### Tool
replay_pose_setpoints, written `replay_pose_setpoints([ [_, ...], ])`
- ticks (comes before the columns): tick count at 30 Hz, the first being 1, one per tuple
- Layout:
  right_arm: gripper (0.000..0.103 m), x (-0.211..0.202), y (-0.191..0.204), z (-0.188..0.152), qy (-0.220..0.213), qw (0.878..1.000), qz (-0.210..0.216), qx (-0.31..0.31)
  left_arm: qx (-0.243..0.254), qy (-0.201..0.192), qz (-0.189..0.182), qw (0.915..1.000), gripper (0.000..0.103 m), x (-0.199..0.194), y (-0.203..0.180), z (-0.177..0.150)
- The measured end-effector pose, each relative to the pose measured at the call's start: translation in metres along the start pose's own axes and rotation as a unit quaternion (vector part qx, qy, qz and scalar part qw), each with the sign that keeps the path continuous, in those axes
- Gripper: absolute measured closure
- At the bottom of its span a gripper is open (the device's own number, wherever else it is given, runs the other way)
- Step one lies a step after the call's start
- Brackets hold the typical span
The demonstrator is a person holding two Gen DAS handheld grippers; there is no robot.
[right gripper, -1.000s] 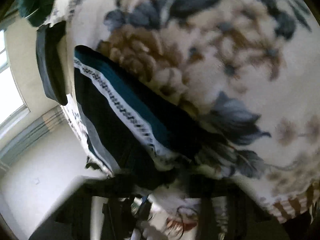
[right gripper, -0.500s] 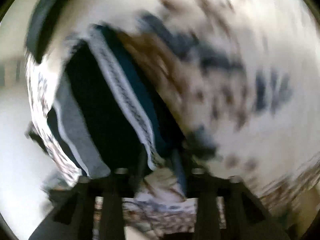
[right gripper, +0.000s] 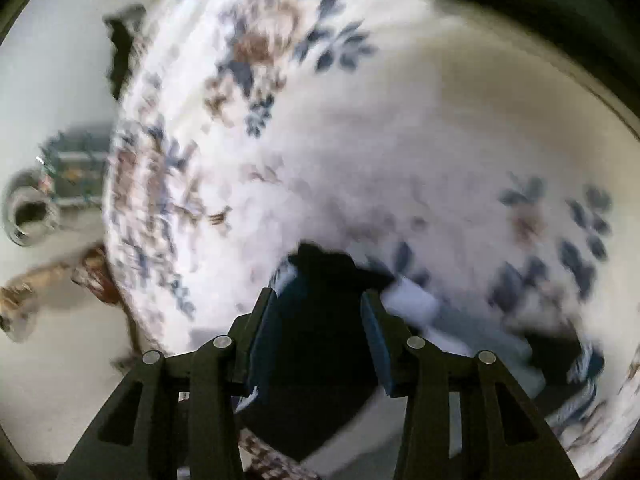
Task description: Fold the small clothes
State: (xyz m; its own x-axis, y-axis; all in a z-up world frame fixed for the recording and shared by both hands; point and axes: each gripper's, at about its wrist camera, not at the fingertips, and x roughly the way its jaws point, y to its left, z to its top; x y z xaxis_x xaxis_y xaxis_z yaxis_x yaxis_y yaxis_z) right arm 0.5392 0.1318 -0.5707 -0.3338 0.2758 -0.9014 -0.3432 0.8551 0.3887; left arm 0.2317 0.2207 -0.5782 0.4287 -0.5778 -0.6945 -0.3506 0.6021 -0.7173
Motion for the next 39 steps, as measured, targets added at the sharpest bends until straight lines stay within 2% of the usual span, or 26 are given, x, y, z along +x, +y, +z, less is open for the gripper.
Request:
replay_pose_setpoints([
  [1,0.065,0.009,0.006,0.004,0.010,1.000,-0.007,-0.010,0.008,-0.004,0.004,1.0000,0.083,0.000,-0.001,-0.002],
  [2,0.091,0.012,0.006,0.000,0.007,1.000,-0.014,-0.012,0.013,-0.006,0.009,0.9999,0.086,0.000,-0.001,-0.003],
  [6,0.097,0.009,0.008,0.004,-0.027,0.997,-0.070,-0.002,0.015,-0.018,-0.006,0.9997,0.089,-0.003,0.003,-0.009],
  [11,0.098,0.021,0.009,0.015,-0.030,0.995,-0.097,0.010,0.010,-0.006,-0.004,0.9999,0.089,-0.006,0.006,-0.008],
  [13,0.097,0.025,0.010,0.015,-0.018,0.996,-0.088,0.008,-0.002,0.014,0.009,0.9999,0.084,-0.009,0.004,-0.002],
  [15,0.095,0.018,0.007,0.012,-0.021,0.997,-0.077,0.018,-0.008,0.023,0.046,0.9986,0.080,-0.017,-0.003,0.007],
  [16,0.089,0.010,0.003,0.008,-0.018,0.998,-0.063,0.020,0.000,0.016,0.061,0.9980,0.080,-0.024,-0.009,0.014],
  [17,0.070,0.004,0.000,0.002,-0.018,0.998,-0.056,0.023,0.007,0.011,0.069,0.9975,0.076,-0.027,-0.013,0.018],
  [18,0.046,-0.007,-0.005,-0.008,-0.028,0.997,-0.059,0.029,0.021,0.003,0.067,0.9975,0.063,-0.032,-0.019,0.025],
  [19,0.041,-0.016,-0.009,-0.018,-0.041,0.997,-0.053,0.034,0.030,-0.004,0.061,0.9977,0.050,-0.036,-0.025,0.034],
  [20,0.038,-0.026,-0.016,-0.030,-0.053,0.997,-0.043,0.042,0.033,-0.008,0.057,0.9978,0.030,-0.036,-0.027,0.038],
  [22,0.032,-0.044,-0.038,-0.060,-0.066,0.995,-0.025,0.071,0.036,-0.010,0.035,0.9987,0.029,-0.033,-0.031,0.052],
  [24,0.019,-0.059,-0.068,-0.099,-0.088,0.990,-0.008,0.109,0.038,0.003,0.018,0.9991,0.029,-0.020,-0.033,0.065],
  [28,0.017,-0.066,-0.139,-0.178,-0.117,0.974,0.043,0.189,0.044,0.043,-0.019,0.9979,0.029,0.018,-0.034,0.086],
  [29,0.017,-0.062,-0.159,-0.197,-0.123,0.968,0.056,0.212,0.047,0.054,-0.017,0.9973,0.029,0.028,-0.034,0.089],
  [32,0.017,-0.034,-0.210,-0.245,-0.127,0.953,0.095,0.259,0.066,0.088,-0.019,0.9937,0.029,0.059,-0.035,0.096],
  [33,0.017,-0.018,-0.227,-0.257,-0.121,0.947,0.120,0.271,0.073,0.102,-0.024,0.9918,0.029,0.069,-0.035,0.097],
  [36,0.017,0.022,-0.264,-0.278,-0.123,0.922,0.207,0.303,0.076,0.114,-0.052,0.9892,0.029,0.081,-0.034,0.102],
  [39,0.011,0.040,-0.272,-0.279,-0.155,0.899,0.286,0.294,0.067,0.123,-0.073,0.9875,0.029,0.084,-0.032,0.103],
])
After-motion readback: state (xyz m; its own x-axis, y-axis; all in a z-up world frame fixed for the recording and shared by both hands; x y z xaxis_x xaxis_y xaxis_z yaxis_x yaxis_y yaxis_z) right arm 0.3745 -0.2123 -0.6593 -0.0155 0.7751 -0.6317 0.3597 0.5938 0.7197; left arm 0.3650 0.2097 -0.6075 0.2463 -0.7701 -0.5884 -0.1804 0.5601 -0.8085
